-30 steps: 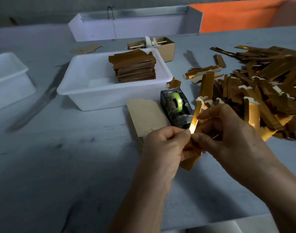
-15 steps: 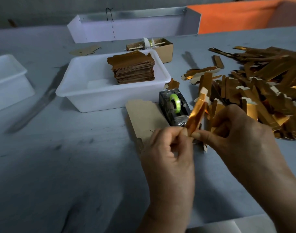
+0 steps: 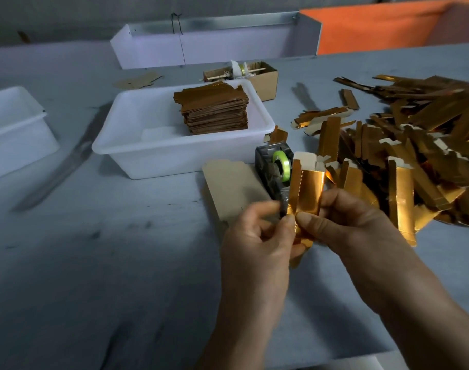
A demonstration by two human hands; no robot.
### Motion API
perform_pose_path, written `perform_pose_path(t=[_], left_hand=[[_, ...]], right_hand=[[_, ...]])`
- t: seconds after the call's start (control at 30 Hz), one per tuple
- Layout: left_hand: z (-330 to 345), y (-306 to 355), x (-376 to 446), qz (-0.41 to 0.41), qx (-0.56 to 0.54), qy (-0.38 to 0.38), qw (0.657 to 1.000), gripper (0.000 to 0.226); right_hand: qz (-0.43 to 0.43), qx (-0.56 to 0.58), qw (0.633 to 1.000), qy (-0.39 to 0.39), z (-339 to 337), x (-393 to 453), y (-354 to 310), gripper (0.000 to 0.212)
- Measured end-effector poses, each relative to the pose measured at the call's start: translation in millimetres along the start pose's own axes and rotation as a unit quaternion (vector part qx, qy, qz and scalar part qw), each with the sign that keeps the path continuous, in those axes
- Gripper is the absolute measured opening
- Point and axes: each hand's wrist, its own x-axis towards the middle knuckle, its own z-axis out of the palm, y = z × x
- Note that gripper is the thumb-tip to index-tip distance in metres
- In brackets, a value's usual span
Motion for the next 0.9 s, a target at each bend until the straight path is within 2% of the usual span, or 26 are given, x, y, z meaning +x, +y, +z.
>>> perform_pose_path(t=[0.07, 0.2, 0.27, 0.37, 0.43, 0.5, 0.53, 0.6, 0.63, 0.67, 0.73, 0.77, 0.83, 0.9], left_hand=[[-3, 1, 4, -0.062, -0.06, 0.001, 0.996, 0.027], [-10, 4, 7, -0.141, -0.138, -0.102, 0.975, 0.004], [-13, 3, 9, -0.165, -0.16, -0.142, 0.963, 0.007], [-15, 5, 10, -0.156, -0.105, -0.168, 0.968, 0.02], [-14, 5, 13, -0.091, 0.03, -0.133, 0.986, 0.026], [-13, 3, 21, 0.015, 0.199, -0.037, 0.979, 0.026], [-14, 3, 27, 0.065, 0.292, 0.031, 0.954, 0.026], [-18, 4, 37, 0.12, 0.44, 0.147, 0.878, 0.025], [-21, 4, 42, 0.122, 0.47, 0.175, 0.856, 0.029], [-24, 2, 49, 0.102, 0.483, 0.183, 0.85, 0.035], [-31, -2, 62, 0.036, 0.47, 0.162, 0.867, 0.046], [-34, -5, 69, 0.002, 0.448, 0.145, 0.882, 0.047], [-38, -8, 78, -0.042, 0.37, 0.128, 0.919, 0.041], [-43, -11, 83, -0.067, 0.267, 0.126, 0.953, 0.026]], right_hand=[[0.006, -0.001, 1.0, -0.011, -2, -1, 1, 0.024], [0.013, 0.013, 0.999, -0.033, -9, -1, 4, 0.02], [0.019, 0.033, 0.998, -0.039, -12, -1, 8, 0.021], [0.042, 0.059, 0.997, -0.039, -17, 1, 10, 0.021], [0.046, 0.063, 0.997, -0.013, -24, 7, 7, 0.024], [0.04, 0.021, 0.998, 0.045, -33, 21, 4, 0.028], [0.034, -0.016, 0.996, 0.076, -40, 30, 2, 0.03], [0.021, -0.112, 0.985, 0.129, -54, 51, 0, 0.034], [0.011, -0.171, 0.973, 0.155, -62, 60, 1, 0.034], [0.002, -0.241, 0.953, 0.184, -69, 68, 2, 0.035], [-0.007, -0.366, 0.899, 0.24, -79, 76, 5, 0.039], [-0.01, -0.392, 0.882, 0.26, -80, 76, 6, 0.043], [-0.031, -0.392, 0.879, 0.27, -73, 68, 10, 0.044], [-0.069, -0.376, 0.89, 0.248, -62, 57, 17, 0.038]])
